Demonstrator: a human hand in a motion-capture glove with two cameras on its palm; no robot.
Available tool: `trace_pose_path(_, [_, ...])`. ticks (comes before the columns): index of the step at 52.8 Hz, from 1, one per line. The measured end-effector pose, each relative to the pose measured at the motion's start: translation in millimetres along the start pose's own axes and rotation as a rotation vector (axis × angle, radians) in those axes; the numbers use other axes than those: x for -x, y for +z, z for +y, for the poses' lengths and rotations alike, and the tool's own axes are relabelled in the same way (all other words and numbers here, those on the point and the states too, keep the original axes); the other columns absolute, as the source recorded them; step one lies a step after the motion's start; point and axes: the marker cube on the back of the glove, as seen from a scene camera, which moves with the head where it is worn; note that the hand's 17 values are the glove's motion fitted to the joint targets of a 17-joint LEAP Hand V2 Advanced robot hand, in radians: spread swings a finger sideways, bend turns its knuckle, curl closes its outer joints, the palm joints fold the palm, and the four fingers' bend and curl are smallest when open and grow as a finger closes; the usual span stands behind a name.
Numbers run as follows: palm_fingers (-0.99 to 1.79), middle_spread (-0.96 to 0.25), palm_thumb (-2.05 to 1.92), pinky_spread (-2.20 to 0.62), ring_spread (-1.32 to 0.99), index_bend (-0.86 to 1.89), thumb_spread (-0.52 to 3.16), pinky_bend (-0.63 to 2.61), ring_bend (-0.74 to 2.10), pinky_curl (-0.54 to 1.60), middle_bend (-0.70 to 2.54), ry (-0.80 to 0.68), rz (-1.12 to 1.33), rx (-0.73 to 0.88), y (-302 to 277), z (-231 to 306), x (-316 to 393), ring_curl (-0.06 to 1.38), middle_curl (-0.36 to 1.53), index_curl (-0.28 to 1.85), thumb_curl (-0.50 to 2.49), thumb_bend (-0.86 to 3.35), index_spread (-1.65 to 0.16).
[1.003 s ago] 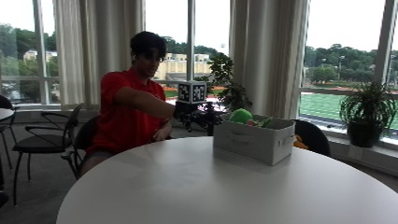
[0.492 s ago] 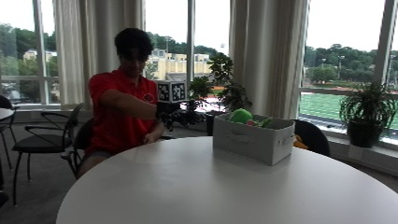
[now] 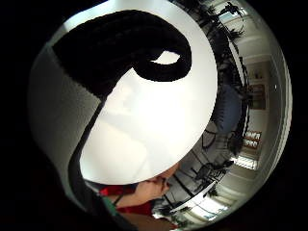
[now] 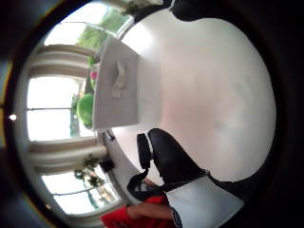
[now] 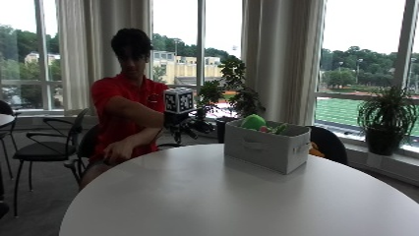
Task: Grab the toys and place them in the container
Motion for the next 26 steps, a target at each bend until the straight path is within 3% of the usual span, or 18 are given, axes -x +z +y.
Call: trace_pose_path(26, [-0.04, -0.11, 0.00, 0.11, 0.00, 0.17, 1.10, 1.12, 0.25, 0.31, 0.16, 0.011, 0.002, -0.028, -10, 8, -1, 0.32, 0.26, 0.34, 0.32, -0.02, -0.42])
